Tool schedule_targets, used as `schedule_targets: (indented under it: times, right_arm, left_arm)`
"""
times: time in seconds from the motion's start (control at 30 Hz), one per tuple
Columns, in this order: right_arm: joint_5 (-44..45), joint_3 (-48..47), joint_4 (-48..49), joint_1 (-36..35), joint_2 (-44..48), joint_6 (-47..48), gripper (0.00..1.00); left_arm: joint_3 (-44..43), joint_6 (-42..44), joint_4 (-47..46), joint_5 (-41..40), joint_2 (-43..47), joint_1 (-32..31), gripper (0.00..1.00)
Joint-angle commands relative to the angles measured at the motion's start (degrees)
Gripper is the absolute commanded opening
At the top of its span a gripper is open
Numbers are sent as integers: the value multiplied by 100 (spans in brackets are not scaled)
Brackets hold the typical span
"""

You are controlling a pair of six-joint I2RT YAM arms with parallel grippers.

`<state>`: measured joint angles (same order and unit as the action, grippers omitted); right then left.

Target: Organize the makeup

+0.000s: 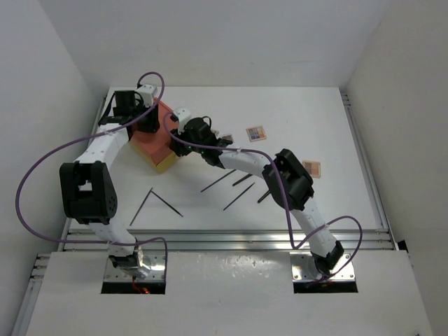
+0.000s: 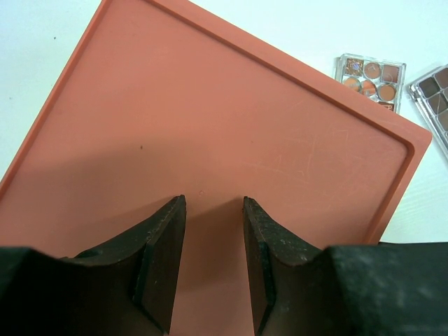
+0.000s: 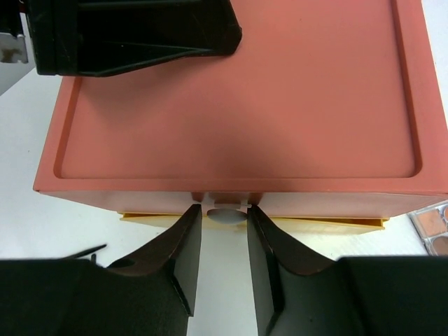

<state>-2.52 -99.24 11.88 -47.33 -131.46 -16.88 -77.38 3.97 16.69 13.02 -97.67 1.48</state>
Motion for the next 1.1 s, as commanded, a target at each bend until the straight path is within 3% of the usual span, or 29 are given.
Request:
schedule_targets:
  times: [0.0,0.1,0.23,0.47,0.73,0.87,0.93,1.0,1.07]
  right_arm:
    - [6,-148,245,-22,32,-122,33]
    - [6,-95,350,-22,50,-105,23]
    - [-38,-87,263,-22,94,-96,1]
    - [-169,923,420,-22,700,159,0]
    - [-784,2820,429,-188,2096,563,0]
    - [-873,3104,281,-250,2344,660,0]
    - [-907,3130,236,-224,2414,643,36]
    - [-943,3130,131,-206,2467,651,59]
    - [-1100,3069,0,-128,2616,660,70]
  left_arm:
    - [162,-80,379,95,11,-33,43]
    - [162,-80,379,96,11,-33,43]
    - [162,-80,379,96,11,-85,43]
    - [110,-247,379,96,11,-86,43]
    - [4,-353,379,43,-95,-86,43]
    - [-48,-405,379,43,-147,-86,43]
    - [-154,-405,440,43,-147,-33,43]
    - [-390,-405,572,43,-147,-33,43]
    - [-654,-345,888,174,-147,-33,46]
